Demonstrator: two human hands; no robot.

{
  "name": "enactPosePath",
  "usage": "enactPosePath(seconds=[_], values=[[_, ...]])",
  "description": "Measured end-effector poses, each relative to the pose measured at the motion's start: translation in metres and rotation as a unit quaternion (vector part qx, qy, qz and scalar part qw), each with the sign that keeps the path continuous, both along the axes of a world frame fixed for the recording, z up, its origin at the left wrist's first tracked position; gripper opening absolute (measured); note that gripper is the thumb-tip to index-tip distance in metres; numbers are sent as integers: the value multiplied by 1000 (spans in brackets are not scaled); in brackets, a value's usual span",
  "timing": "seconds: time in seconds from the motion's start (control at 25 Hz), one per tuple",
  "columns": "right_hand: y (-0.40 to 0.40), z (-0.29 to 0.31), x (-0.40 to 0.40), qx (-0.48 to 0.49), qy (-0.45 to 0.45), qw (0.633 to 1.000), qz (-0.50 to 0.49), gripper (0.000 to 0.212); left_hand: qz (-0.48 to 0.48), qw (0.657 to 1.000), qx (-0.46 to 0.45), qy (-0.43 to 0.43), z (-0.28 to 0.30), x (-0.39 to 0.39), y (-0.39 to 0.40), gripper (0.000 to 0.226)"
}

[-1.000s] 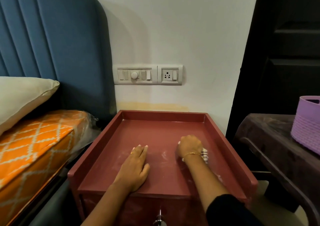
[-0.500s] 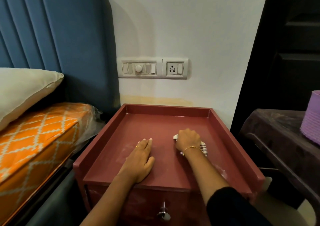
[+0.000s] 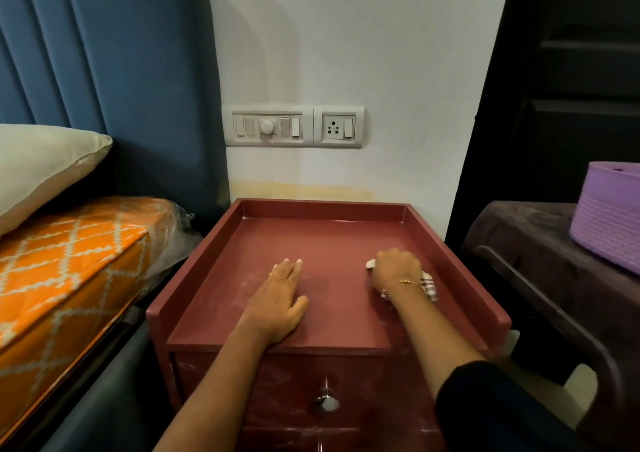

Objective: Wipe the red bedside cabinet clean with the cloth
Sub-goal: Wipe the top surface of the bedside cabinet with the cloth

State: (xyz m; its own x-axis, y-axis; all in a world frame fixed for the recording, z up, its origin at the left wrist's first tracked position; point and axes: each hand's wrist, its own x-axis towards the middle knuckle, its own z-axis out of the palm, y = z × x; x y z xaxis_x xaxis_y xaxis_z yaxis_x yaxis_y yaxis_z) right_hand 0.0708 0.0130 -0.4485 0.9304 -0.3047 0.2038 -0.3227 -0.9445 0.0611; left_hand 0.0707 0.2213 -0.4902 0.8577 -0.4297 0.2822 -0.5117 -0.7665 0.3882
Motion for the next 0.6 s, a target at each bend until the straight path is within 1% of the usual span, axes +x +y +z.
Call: enactPosePath(seconds=[0.12,0.16,0.24,0.32,0.4,0.52,0.6], values=[[29,-12,-12,16,-16,995,97,31,-1,1000,14,1,-2,4,2,99],[21,-14,-19,12,-17,995,97,31,-2,1000,17,5,-3,5,3,102],[-10,-8,-31,-15,-6,999,33,31,-5,1000,23,14,-5,7,3,103],[-38,-8,-43,-68,0,997,-37,32,-6,999,25,21,-5,8,1,95],[-45,-11,-54,-98,-16,993,-59,32,-5,999,34,24,-4,9,0,87],[-36,-21,-71,-77,-27,995,-65,29,-8,999,42,29,-6,10,0,89],[-36,-23,-68,-48,-42,994,-91,27,-11,999,38,30,-6,10,1,95]])
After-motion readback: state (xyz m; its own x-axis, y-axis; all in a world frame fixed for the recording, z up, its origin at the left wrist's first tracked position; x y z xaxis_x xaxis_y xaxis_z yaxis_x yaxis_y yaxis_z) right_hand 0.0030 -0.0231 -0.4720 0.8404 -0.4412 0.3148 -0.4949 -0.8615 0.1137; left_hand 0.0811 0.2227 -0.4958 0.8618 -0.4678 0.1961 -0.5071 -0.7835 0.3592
